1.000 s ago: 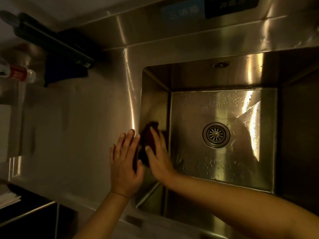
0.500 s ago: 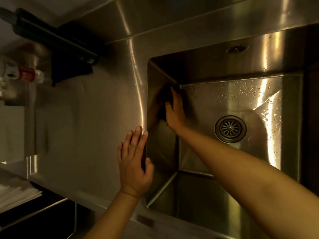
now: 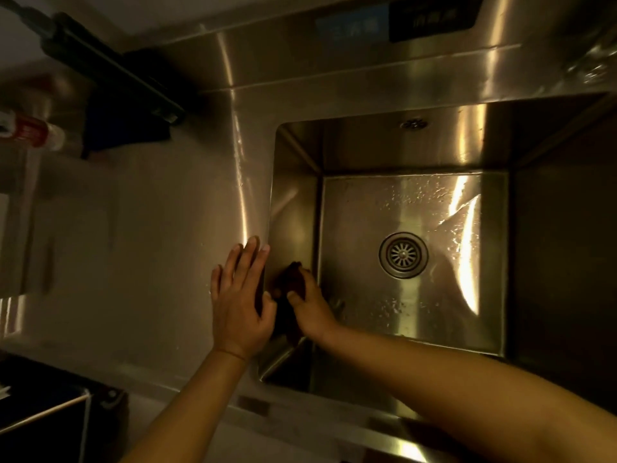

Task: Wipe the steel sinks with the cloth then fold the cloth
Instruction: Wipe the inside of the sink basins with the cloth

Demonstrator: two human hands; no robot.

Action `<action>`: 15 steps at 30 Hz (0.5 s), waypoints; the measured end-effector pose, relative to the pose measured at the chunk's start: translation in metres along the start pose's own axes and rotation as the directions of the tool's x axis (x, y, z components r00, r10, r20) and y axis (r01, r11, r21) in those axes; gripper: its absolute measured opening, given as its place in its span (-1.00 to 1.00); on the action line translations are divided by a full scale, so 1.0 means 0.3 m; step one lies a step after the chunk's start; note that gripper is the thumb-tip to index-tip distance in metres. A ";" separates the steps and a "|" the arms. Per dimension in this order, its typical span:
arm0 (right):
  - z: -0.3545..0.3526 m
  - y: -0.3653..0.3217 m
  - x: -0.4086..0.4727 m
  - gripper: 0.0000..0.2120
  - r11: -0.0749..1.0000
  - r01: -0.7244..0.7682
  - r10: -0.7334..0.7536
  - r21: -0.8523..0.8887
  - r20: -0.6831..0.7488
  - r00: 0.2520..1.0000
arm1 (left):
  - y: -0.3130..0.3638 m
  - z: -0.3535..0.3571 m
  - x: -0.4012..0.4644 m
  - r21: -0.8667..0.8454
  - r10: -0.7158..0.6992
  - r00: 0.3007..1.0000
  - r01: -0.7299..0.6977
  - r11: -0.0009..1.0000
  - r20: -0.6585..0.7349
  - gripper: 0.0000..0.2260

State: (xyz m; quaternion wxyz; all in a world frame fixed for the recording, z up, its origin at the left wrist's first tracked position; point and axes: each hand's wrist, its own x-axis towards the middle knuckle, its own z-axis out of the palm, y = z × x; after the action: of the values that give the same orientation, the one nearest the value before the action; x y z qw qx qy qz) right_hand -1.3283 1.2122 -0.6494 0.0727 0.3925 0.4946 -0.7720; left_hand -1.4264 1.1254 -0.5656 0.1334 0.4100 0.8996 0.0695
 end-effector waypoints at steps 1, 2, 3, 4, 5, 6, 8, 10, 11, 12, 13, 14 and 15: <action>-0.002 -0.014 -0.030 -0.42 1.000 -0.001 0.001 0.015 0.025 1.000 | 0.001 -0.003 -0.002 -0.001 0.000 1.000 0.000 1.000 0.004 -0.26; -0.010 -0.028 -0.056 -0.42 1.000 0.010 -0.011 0.023 0.042 0.999 | 0.001 -0.006 -0.003 -0.004 0.002 1.000 -0.002 1.000 0.008 -0.26; -0.025 -0.042 -0.079 -0.42 0.999 0.029 -0.030 0.017 0.056 0.998 | 0.001 -0.010 -0.002 -0.009 0.006 1.000 -0.006 1.000 0.012 -0.26; -0.044 -0.054 -0.102 -0.43 0.999 0.051 -0.051 0.000 0.069 0.996 | 0.000 -0.012 0.000 -0.015 0.011 1.000 -0.011 1.000 0.016 -0.26; -0.064 -0.061 -0.127 -0.42 0.997 0.074 -0.071 -0.026 0.077 0.994 | -0.001 -0.012 0.000 -0.019 0.019 1.000 -0.019 1.000 0.018 -0.27; -0.084 -0.066 -0.152 -0.40 0.993 0.099 -0.095 -0.059 0.077 0.993 | -0.003 -0.012 -0.002 -0.023 0.028 0.999 -0.028 0.999 0.015 -0.27; -0.126 -0.072 -0.208 -0.36 0.980 0.137 -0.130 -0.147 0.058 0.990 | -0.004 -0.009 -0.009 -0.031 0.049 0.999 -0.049 0.998 -0.003 -0.27; -0.170 -0.082 -0.265 -0.31 0.953 0.139 -0.136 -0.271 0.033 0.990 | -0.009 -0.009 -0.011 -0.030 0.069 0.997 -0.070 0.997 -0.016 -0.29; -0.192 -0.085 -0.293 -0.31 0.930 0.142 -0.142 -0.339 0.025 0.990 | -0.009 -0.009 -0.014 -0.032 0.075 0.997 -0.076 0.997 -0.019 -0.30; -0.212 -0.087 -0.323 -0.30 0.903 0.146 -0.150 -0.405 0.022 0.988 | -0.007 -0.009 -0.020 -0.044 0.074 0.997 -0.074 0.996 -0.018 -0.31; -0.230 -0.087 -0.351 -0.31 0.873 0.144 -0.152 -0.465 0.020 0.988 | -0.004 -0.007 -0.030 -0.067 0.066 0.998 -0.066 0.996 -0.014 -0.33; -0.246 -0.088 -0.379 -0.31 0.846 0.134 -0.143 -0.516 0.024 0.989 | 0.003 -0.002 -0.047 -0.100 0.056 0.998 -0.056 0.993 -0.007 -0.35; -0.260 -0.086 -0.402 -0.32 0.822 0.123 -0.126 -0.556 0.033 0.991 | 0.012 0.003 -0.073 -0.131 0.054 0.999 -0.053 0.990 0.004 -0.37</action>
State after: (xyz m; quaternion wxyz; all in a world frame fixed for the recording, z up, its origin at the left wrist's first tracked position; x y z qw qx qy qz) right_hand -1.2175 1.2559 -0.5652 0.1317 0.3234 0.7225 -0.5967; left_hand -1.4097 1.1113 -0.5615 0.1612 0.4246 0.8813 0.1303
